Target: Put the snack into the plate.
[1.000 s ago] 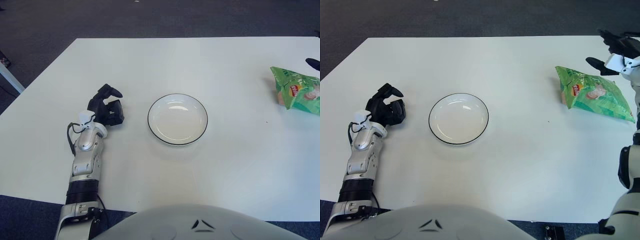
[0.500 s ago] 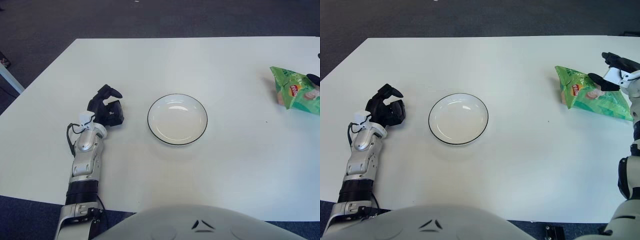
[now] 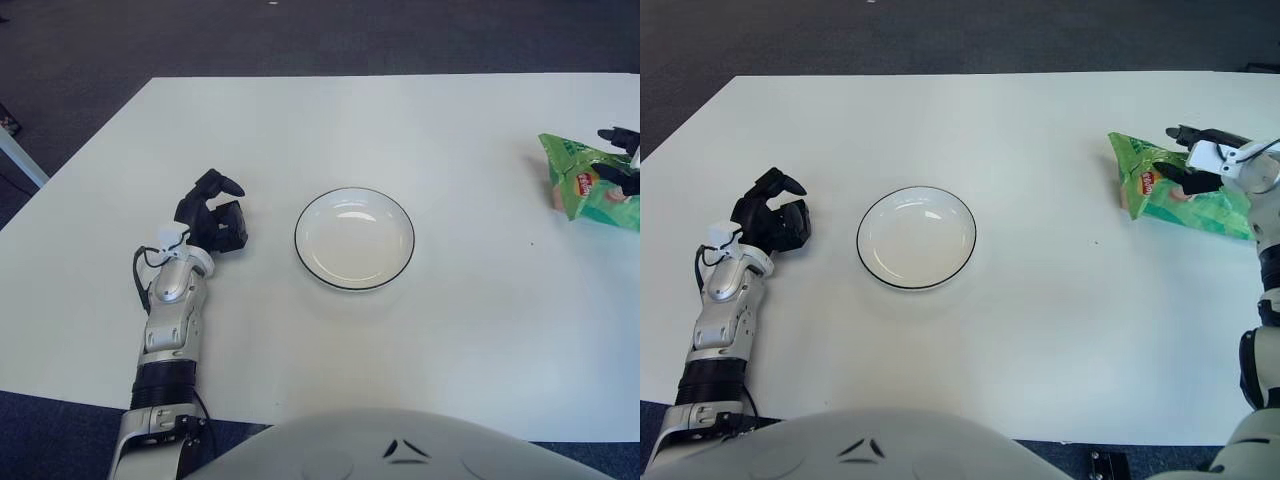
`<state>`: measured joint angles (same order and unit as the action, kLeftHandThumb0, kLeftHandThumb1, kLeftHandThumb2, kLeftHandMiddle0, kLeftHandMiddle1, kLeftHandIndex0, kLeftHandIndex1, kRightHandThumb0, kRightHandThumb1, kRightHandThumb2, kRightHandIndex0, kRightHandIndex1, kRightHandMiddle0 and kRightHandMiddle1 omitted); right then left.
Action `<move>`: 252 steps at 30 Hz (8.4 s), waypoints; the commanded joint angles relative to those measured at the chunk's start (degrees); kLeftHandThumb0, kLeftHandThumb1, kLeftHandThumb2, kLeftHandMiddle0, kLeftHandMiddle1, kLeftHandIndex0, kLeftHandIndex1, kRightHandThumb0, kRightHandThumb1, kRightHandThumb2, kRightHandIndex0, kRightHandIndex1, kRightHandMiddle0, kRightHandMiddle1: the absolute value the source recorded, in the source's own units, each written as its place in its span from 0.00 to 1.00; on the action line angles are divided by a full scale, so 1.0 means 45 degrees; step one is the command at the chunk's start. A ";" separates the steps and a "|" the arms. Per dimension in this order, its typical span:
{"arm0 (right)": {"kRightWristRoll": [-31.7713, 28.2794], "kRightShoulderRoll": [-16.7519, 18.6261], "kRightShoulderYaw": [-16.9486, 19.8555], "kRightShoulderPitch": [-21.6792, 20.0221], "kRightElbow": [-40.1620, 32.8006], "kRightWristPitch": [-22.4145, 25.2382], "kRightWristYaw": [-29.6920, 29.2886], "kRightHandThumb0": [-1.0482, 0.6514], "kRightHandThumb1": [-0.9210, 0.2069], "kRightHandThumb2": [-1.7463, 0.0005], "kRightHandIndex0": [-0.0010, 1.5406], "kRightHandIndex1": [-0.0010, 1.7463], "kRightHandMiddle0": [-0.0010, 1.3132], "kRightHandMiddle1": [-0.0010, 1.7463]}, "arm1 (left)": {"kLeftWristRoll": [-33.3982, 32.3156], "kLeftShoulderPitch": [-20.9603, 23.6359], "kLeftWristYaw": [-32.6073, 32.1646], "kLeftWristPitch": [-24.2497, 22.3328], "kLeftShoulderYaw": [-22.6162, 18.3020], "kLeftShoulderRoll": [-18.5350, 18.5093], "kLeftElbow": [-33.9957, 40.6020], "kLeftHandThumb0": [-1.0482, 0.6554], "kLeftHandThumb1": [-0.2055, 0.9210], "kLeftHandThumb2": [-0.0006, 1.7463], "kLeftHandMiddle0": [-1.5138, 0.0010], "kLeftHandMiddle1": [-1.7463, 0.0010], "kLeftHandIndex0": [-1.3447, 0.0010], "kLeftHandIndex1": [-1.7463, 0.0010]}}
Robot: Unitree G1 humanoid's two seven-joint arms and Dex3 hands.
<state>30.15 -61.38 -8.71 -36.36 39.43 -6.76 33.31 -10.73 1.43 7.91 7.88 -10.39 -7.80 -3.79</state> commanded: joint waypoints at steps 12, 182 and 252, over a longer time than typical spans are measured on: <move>-0.0219 0.0281 -0.0851 -0.0922 -0.0024 -0.0803 0.2197 0.01 0.00 0.37 0.06 0.04 0.00 0.00 | 0.0050 -0.2165 -0.0143 0.0090 0.0212 0.0956 -0.1402 0.33 0.44 0.77 0.21 0.00 0.53 0.00; 0.4545 0.4286 -0.5750 -0.5600 0.6260 -0.6648 -0.3537 0.00 0.07 0.93 0.00 0.00 0.00 0.00 | 0.0036 -0.1973 -0.0161 0.0512 0.0501 0.1114 -0.1771 0.33 0.46 0.76 0.22 0.00 0.54 0.00; -0.0216 0.6624 -0.1957 -0.2378 -0.0581 -0.5836 -1.0094 0.62 0.76 0.09 0.54 0.97 0.43 1.00 | -0.0149 -0.1586 -0.0155 0.0538 0.0429 0.1222 -0.2305 0.34 0.48 0.74 0.27 0.00 0.56 0.00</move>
<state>31.04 -33.07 -19.16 -49.01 42.12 -33.25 -13.74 -10.91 2.07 7.40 10.07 -9.85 -7.81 -6.20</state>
